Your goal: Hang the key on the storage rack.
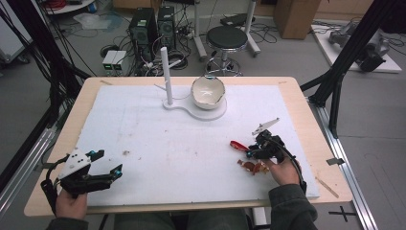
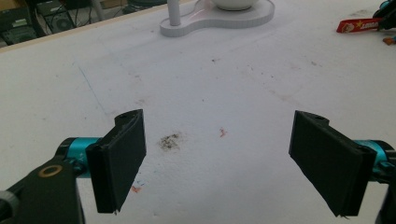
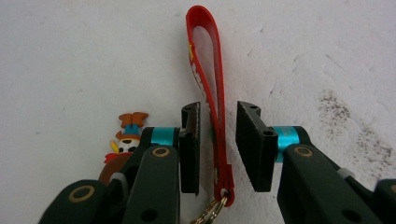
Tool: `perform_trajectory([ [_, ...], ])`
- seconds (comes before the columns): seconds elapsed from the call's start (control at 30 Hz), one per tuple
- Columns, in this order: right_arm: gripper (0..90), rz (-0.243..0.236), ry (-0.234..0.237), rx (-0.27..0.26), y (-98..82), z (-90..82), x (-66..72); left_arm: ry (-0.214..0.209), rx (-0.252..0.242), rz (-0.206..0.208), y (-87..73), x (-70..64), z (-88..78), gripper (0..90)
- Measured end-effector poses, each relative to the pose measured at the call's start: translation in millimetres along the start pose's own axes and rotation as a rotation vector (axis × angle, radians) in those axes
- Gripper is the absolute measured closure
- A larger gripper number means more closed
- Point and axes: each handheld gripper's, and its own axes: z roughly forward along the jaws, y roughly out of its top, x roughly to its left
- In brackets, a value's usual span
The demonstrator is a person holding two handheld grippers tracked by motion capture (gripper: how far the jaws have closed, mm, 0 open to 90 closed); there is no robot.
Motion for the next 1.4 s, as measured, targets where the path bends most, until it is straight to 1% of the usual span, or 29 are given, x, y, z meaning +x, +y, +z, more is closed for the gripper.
perform_trajectory([
  [0.07,72.5,-0.01,0.001,0.006,0.4,1.1,0.6,-0.002,-0.002,-0.002,0.0,-0.3,0.4,19.3],
  [0.27,75.4,-0.016,0.0,0.026,1.5,4.5,2.7,-0.001,-0.002,-0.001,0.0,-0.2,0.3,19.3],
  [0.5,80.3,-0.024,-0.002,0.027,1.4,5.1,2.6,-0.003,-0.002,-0.002,-0.1,-0.6,0.6,19.3],
  [0.63,81.1,-0.021,0.004,0.026,1.1,5.2,2.2,-0.001,-0.002,-0.004,-0.2,-1.0,0.5,19.3],
  [0.7,83.4,-0.012,0.011,0.024,0.8,5.1,2.1,0.0,-0.002,-0.004,-0.2,-0.9,0.4,19.3],
  [0.77,84.8,-0.021,0.01,0.025,1.0,5.0,2.1,-0.001,-0.002,-0.004,-0.2,-1.0,0.3,19.3],
  [0.9,85.2,-0.025,0.006,0.023,1.1,5.2,2.3,0.0,-0.001,-0.001,0.0,-1.2,0.4,19.3],
  [1.0,85.4,-0.02,0.008,0.022,0.8,4.9,2.3,0.0,0.001,0.001,-0.2,-1.3,0.1,19.3],
  [1.07,85.4,-0.026,0.001,0.011,0.8,4.4,2.1,0.0,0.0,0.002,-0.4,-0.9,-0.7,19.3],
  [1.27,85.5,-0.009,0.025,-0.042,-0.8,-1.4,1.4,0.003,-0.002,-0.003,-0.8,-0.8,-2.2,19.3],
  [1.4,85.7,0.007,0.058,-0.079,-1.6,-4.2,0.6,0.002,-0.002,-0.001,-0.9,-0.9,-2.3,19.3],
])
